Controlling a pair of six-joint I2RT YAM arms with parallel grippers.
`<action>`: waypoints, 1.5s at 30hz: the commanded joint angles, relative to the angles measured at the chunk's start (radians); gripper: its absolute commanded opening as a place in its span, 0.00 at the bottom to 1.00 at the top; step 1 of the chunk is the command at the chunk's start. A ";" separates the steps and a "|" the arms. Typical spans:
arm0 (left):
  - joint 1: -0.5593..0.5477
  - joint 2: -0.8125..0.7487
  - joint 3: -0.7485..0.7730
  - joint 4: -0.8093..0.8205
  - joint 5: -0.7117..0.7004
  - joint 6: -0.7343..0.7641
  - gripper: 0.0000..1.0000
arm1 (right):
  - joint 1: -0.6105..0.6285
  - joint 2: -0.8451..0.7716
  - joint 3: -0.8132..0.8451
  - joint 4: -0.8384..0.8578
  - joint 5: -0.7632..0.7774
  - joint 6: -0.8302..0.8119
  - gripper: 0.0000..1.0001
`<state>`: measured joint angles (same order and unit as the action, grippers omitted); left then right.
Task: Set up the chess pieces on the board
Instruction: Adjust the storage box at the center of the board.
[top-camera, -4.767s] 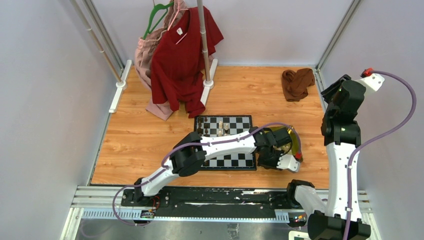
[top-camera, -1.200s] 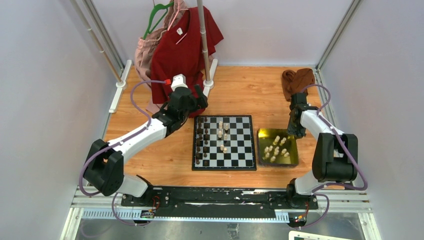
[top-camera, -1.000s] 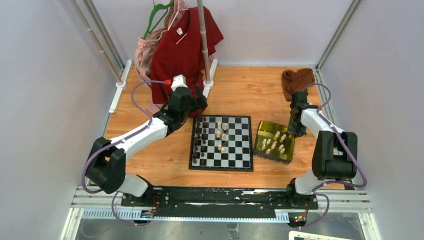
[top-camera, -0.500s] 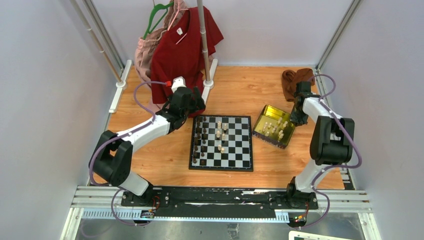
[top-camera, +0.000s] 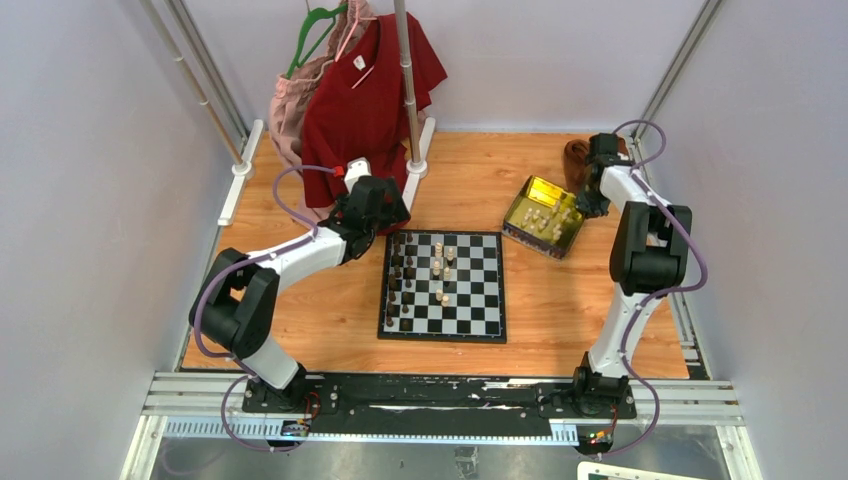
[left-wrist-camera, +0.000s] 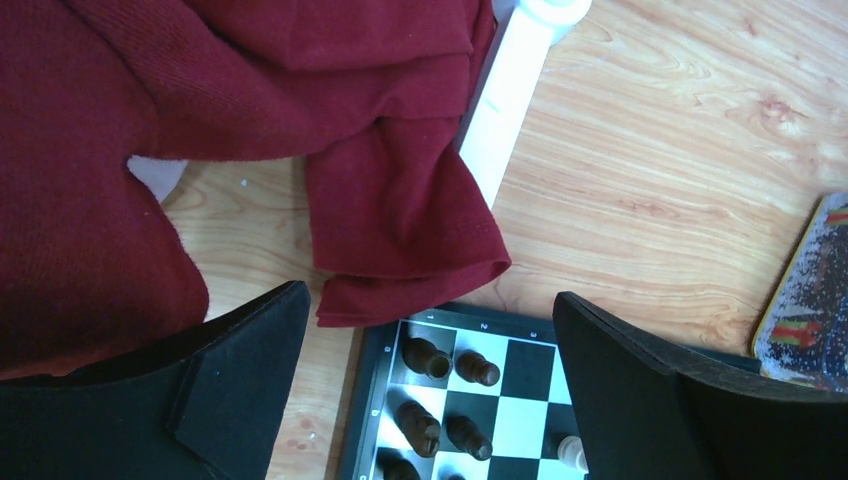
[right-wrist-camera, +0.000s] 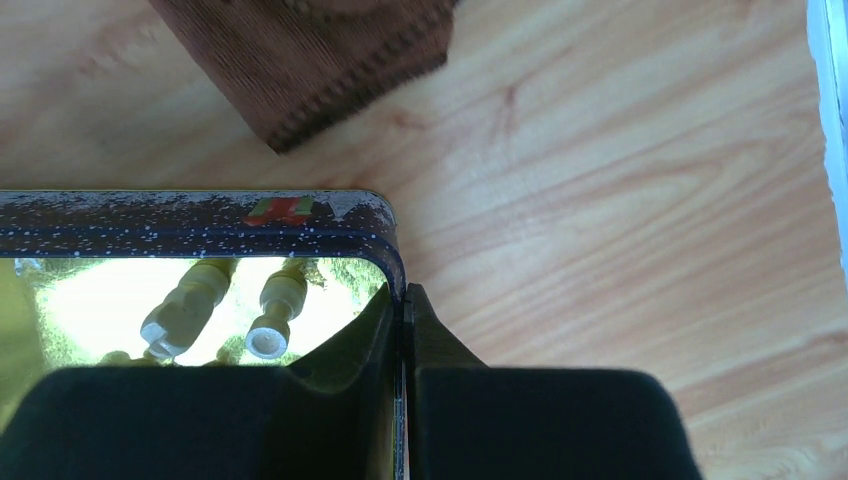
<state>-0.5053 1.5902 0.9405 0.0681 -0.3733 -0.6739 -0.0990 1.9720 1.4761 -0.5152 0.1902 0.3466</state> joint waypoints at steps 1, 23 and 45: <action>0.011 0.006 0.002 0.041 -0.041 -0.008 0.98 | 0.017 0.057 0.089 0.012 -0.026 0.026 0.00; 0.022 -0.073 -0.068 0.039 -0.018 -0.024 0.98 | 0.095 0.088 0.174 0.022 -0.051 -0.041 0.33; 0.022 -0.223 -0.178 0.082 -0.051 0.018 1.00 | 0.375 -0.256 0.047 0.045 -0.117 -0.319 0.41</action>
<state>-0.4900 1.4292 0.8070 0.0978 -0.3862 -0.6670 0.1829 1.7370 1.5703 -0.4633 0.1761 0.1310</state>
